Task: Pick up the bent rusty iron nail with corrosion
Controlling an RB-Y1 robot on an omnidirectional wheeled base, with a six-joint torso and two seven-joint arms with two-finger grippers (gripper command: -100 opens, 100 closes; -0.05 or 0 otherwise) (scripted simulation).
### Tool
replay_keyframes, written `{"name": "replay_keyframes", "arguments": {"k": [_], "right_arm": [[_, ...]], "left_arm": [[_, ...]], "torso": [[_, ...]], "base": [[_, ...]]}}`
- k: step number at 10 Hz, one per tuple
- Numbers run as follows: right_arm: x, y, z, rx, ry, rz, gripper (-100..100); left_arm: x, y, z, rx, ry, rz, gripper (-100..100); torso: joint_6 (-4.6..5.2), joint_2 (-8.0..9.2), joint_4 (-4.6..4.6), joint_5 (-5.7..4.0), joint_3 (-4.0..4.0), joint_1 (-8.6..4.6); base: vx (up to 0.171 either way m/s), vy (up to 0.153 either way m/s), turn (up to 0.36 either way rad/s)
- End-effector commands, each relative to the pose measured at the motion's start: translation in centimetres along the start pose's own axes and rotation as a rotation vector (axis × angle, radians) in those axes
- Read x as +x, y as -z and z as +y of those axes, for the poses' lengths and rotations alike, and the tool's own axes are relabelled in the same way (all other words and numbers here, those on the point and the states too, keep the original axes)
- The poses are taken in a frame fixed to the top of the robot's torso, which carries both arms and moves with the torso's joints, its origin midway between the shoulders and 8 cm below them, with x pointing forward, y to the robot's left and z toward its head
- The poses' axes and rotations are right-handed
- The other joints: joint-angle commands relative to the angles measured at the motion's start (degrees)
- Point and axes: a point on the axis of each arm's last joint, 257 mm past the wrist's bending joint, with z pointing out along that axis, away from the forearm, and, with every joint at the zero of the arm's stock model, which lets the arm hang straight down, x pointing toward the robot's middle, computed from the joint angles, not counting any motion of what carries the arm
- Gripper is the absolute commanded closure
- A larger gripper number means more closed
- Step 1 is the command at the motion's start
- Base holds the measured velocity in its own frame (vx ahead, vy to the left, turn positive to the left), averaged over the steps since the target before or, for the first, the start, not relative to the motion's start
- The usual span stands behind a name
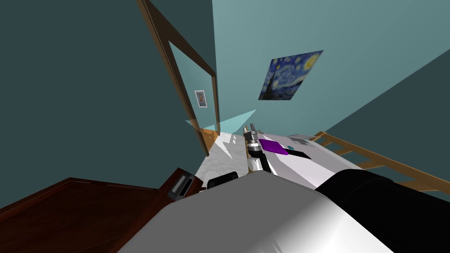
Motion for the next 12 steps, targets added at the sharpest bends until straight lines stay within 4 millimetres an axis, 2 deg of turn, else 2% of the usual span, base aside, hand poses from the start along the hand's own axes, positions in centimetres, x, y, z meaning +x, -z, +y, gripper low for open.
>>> {"name": "replay_keyframes", "arguments": {"k": [1,4,6,8,9,11,12], "right_arm": [[0.0,0.0,0.0,0.0,0.0,0.0,0],[0.0,0.0,0.0,0.0,0.0,0.0,0],[0.0,0.0,0.0,0.0,0.0,0.0,0],[0.0,0.0,0.0,0.0,0.0,0.0,0],[0.0,0.0,0.0,0.0,0.0,0.0,0],[0.0,0.0,0.0,0.0,0.001,0.0,0],[0.0,0.0,0.0,0.0,0.001,0.0,0]], "left_arm": [[-1.5,0.0,-0.5,0.007,-0.002,-0.027,-100],[-5.5,0.4,-1.4,0.023,-0.003,-0.097,-100],[-5.7,0.1,-2.0,0.049,-0.013,-0.109,-100],[-3.2,-0.8,-1.8,0.064,-0.026,-0.076,-100],[-2.5,-1.1,-1.8,0.069,-0.029,-0.066,-100],[1.4,-2.0,-2.0,0.092,-0.04,-0.01,-100],[2.5,-2.2,-2.1,0.099,-0.042,0.005,-100]], "torso": [[0.0,0.0,0.0,0.0,0.0,0.0],[0.0,0.03,0.0,-0.01,0.02,-0.01],[0.01,0.01,0.0,-0.03,0.01,-0.11],[0.03,0.16,0.04,0.04,0.09,0.29],[0.04,0.1,0.03,0.13,0.07,0.72],[0.06,0.0,0.01,0.23,0.01,1.17],[0.06,-0.1,0.0,0.27,-0.05,1.3]], "base": [[-0.013,-0.168,0.046],[-0.015,-0.169,0.06],[-0.035,-0.176,0.049],[-0.057,-0.007,0.014],[-0.028,0.113,-0.02],[-0.006,0.165,-0.025],[0.019,0.155,-0.029]]}}
